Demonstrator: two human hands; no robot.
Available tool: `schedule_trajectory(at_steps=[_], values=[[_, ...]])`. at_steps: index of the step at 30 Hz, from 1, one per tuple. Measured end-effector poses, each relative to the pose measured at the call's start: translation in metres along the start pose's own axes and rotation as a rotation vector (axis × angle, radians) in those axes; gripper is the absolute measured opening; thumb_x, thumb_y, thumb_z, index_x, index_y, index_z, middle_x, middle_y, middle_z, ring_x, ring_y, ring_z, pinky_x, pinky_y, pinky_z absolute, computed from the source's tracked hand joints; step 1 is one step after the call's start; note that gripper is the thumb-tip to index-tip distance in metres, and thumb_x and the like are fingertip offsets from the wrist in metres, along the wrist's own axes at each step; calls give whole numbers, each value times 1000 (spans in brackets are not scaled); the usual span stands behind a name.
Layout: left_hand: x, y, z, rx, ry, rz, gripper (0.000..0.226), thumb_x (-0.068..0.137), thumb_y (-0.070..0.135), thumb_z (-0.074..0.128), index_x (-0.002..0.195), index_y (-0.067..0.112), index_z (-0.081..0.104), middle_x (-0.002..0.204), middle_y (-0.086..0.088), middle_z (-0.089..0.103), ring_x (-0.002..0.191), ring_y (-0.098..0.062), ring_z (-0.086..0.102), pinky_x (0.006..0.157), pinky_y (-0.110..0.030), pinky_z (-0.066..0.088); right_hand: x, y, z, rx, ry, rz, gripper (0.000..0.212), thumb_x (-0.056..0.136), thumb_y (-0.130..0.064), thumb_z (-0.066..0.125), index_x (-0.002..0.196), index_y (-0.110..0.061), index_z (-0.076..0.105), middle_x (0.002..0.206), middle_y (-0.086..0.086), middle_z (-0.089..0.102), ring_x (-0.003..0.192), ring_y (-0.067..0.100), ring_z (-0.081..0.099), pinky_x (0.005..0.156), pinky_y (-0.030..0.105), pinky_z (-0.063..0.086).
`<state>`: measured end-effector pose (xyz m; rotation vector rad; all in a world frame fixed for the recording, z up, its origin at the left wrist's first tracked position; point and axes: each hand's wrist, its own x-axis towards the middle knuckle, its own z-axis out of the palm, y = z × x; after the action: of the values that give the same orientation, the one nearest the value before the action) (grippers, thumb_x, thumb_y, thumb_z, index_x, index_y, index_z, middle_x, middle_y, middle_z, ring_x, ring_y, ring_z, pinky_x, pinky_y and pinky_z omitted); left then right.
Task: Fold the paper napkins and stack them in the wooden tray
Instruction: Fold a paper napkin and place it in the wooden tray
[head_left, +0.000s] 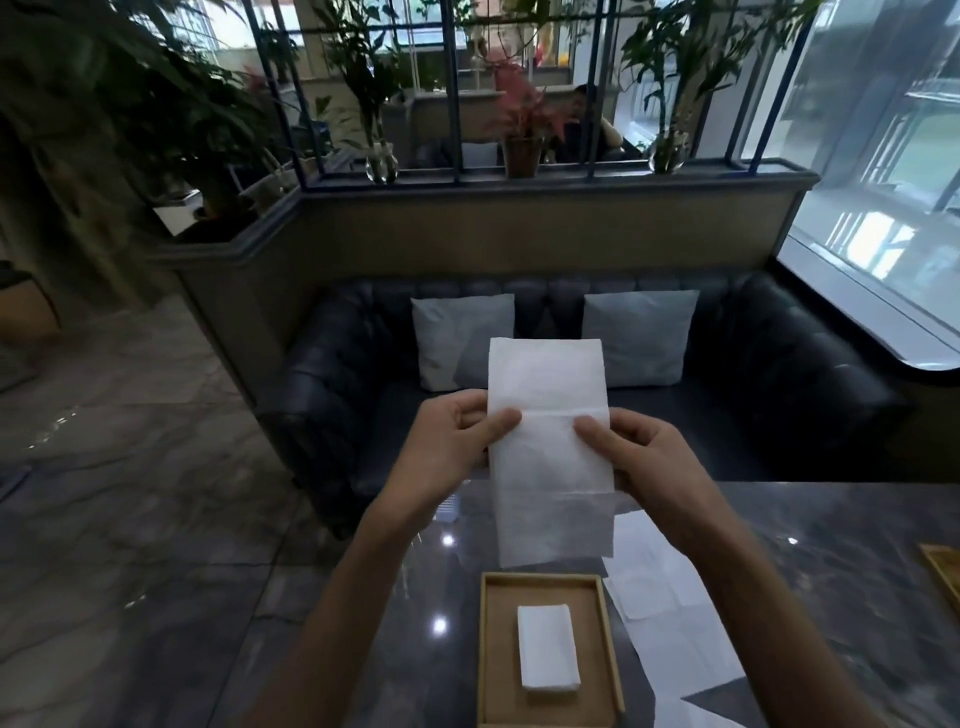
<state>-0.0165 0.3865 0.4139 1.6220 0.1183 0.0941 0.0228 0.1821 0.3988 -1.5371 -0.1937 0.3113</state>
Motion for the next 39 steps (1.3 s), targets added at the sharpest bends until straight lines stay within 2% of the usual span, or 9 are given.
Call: schedule_trajectory(at_steps=[5, 8, 14, 22, 26, 29, 31, 36, 39], values=[[2, 3, -1, 38, 51, 58, 12, 96, 14, 63, 98, 18, 74, 91, -4, 80, 85, -19, 77, 71, -35, 63, 8, -3, 11, -108, 160, -159, 13, 90, -27, 71, 101, -21, 74, 90, -3, 78, 83, 11, 74, 67, 28, 61], [1, -2, 5, 83, 107, 54, 14, 98, 13, 59, 105, 19, 69, 95, -7, 79, 84, -19, 77, 73, -42, 63, 17, -2, 18, -290, 291, -316, 10, 90, -29, 72, 98, -26, 67, 88, -10, 72, 83, 1, 68, 66, 14, 53], [-1, -7, 2, 3, 175, 69, 74, 93, 4, 64, 151, 34, 27, 107, 13, 68, 89, 0, 73, 69, -17, 58, 29, -15, 11, -642, 74, -469, 6, 92, -25, 68, 96, -28, 64, 90, -15, 65, 87, -3, 61, 69, 7, 47], [4, 1, 0, 29, 192, 174, 62, 90, -11, 56, 137, 29, 43, 109, -3, 71, 91, -14, 74, 78, -31, 62, 27, -11, 4, -301, -91, -208, 20, 93, -41, 62, 106, -27, 68, 94, -6, 73, 77, 0, 67, 62, 16, 52], [1, 6, 0, 15, 219, 195, 43, 93, -5, 57, 122, 25, 46, 102, 0, 71, 83, -8, 73, 72, -28, 61, 26, 4, -7, -298, -270, -52, 32, 88, -47, 60, 111, -27, 67, 96, -14, 74, 85, 0, 70, 75, 25, 55], [5, 7, -3, -104, 299, 156, 20, 96, 6, 59, 108, 20, 50, 99, -4, 74, 95, -22, 73, 85, -44, 59, 26, 26, -13, -164, -268, 46, 35, 85, -37, 67, 116, -20, 68, 109, 0, 76, 98, 16, 74, 83, 30, 60], [8, 5, -5, -40, 346, 164, 10, 97, 15, 61, 100, 19, 52, 102, -5, 72, 101, -28, 71, 89, -49, 59, 26, 37, -10, -178, -196, 14, 37, 83, -34, 70, 116, -19, 68, 109, 4, 76, 98, 19, 74, 82, 31, 61], [13, 4, -28, 313, 361, 334, 17, 90, 17, 68, 80, 21, 55, 142, 14, 49, 133, -6, 48, 107, -30, 42, 28, -2, -18, -283, -42, -239, 43, 79, -39, 68, 118, -21, 67, 104, -1, 74, 93, 14, 73, 70, 23, 59], [13, 12, -36, 216, 224, 393, 15, 89, 20, 68, 80, 22, 56, 121, 4, 67, 128, -15, 57, 98, -31, 46, 38, -35, -37, -53, -126, -286, 41, 71, -50, 77, 104, -25, 74, 100, -4, 78, 93, 10, 74, 75, 25, 57]])
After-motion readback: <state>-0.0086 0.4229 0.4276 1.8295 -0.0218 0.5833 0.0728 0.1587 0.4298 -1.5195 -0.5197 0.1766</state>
